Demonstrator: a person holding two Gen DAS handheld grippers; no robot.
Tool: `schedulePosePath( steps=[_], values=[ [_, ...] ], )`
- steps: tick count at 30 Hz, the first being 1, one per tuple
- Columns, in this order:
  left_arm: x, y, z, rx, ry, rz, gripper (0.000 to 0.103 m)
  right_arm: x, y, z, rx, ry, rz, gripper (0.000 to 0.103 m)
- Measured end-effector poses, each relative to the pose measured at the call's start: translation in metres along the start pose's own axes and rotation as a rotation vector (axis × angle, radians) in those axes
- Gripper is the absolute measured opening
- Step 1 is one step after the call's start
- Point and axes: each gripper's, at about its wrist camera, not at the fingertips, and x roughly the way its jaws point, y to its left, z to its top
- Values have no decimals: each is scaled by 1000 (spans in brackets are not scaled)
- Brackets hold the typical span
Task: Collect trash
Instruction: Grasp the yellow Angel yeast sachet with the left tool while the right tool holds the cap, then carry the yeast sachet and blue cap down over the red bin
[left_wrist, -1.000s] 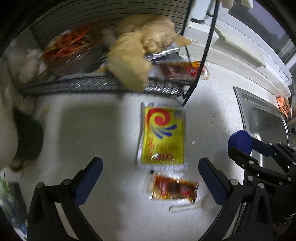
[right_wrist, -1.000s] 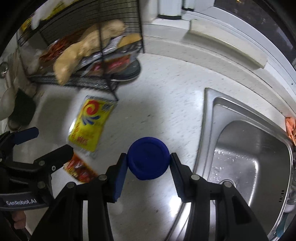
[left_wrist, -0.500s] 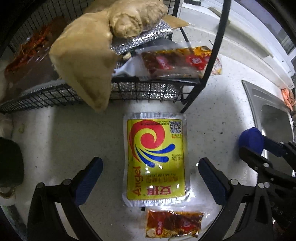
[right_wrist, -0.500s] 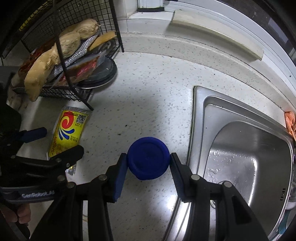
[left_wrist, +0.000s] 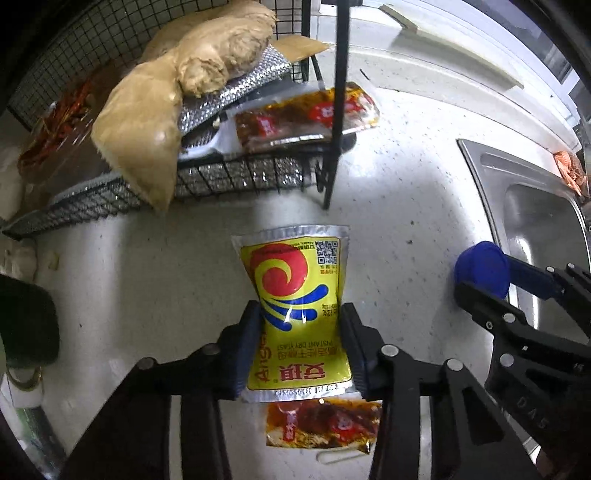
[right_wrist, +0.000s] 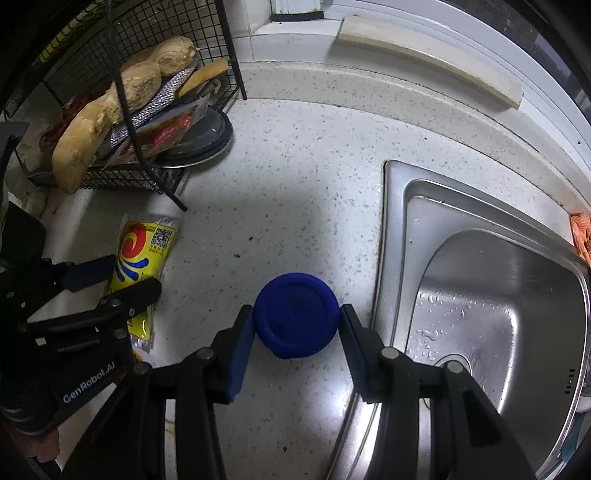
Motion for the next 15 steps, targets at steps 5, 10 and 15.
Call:
schedulePosePath(
  steps=[5,10,15],
  values=[
    [-4,-6,-20,-8,-3,9,39,-9,0,-7,-15,-19,2,44],
    [-22,-19,-25,-9,-37,14,39,-27,-3,-17,-22,-45,9,44],
    [-67,-28,-43,-1,-76,8,39,-53,-11,-33,-18,-77,6,44]
  ],
)
